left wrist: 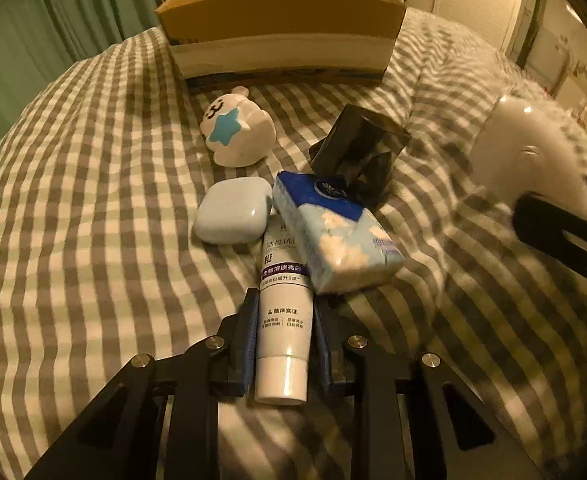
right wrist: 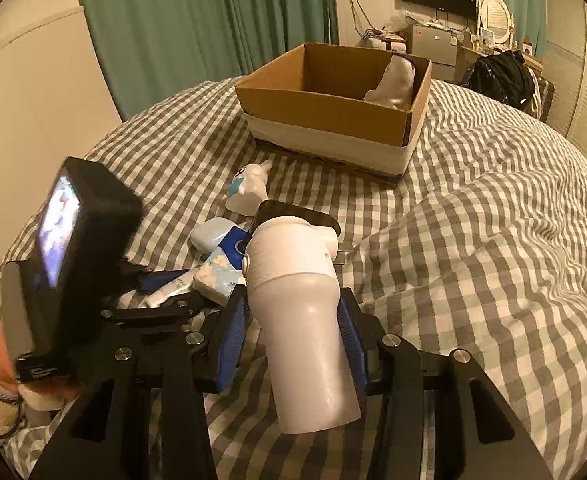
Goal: Organize objects
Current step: 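Grasp the white bottle with the right tool while the left tool grasps the white tube, then carry bottle and tube into the box and open both tools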
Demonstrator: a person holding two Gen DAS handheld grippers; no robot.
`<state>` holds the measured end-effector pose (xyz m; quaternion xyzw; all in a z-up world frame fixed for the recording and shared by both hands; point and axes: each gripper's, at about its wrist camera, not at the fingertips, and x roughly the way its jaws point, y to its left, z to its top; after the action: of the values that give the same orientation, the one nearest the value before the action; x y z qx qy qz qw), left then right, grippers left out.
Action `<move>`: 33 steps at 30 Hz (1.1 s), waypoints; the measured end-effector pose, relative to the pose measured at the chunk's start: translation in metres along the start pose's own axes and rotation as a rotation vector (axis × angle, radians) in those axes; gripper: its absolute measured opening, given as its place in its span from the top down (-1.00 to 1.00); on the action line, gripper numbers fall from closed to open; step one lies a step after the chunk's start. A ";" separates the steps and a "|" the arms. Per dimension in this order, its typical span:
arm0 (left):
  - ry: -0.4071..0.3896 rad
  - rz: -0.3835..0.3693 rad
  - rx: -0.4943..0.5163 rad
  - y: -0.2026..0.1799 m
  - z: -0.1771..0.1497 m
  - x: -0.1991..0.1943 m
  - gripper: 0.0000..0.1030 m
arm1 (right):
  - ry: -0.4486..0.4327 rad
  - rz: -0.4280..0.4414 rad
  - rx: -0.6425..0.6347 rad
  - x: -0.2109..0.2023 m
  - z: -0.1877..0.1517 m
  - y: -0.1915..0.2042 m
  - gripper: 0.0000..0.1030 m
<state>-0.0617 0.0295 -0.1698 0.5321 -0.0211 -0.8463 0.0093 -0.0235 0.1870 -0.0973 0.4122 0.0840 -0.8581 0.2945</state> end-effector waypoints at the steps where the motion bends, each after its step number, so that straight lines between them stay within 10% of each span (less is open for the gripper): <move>1: -0.005 -0.002 -0.010 0.001 -0.003 -0.006 0.52 | -0.004 -0.008 -0.001 -0.002 0.000 0.001 0.15; 18: -0.199 -0.026 -0.064 0.024 -0.014 -0.113 0.53 | -0.140 -0.065 -0.062 -0.073 0.018 0.043 0.15; 33: -0.442 -0.030 -0.053 0.040 0.107 -0.173 0.53 | -0.318 -0.072 -0.136 -0.118 0.125 0.041 0.15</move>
<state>-0.0836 -0.0008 0.0344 0.3336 0.0075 -0.9427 0.0061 -0.0248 0.1569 0.0767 0.2472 0.1089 -0.9148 0.3003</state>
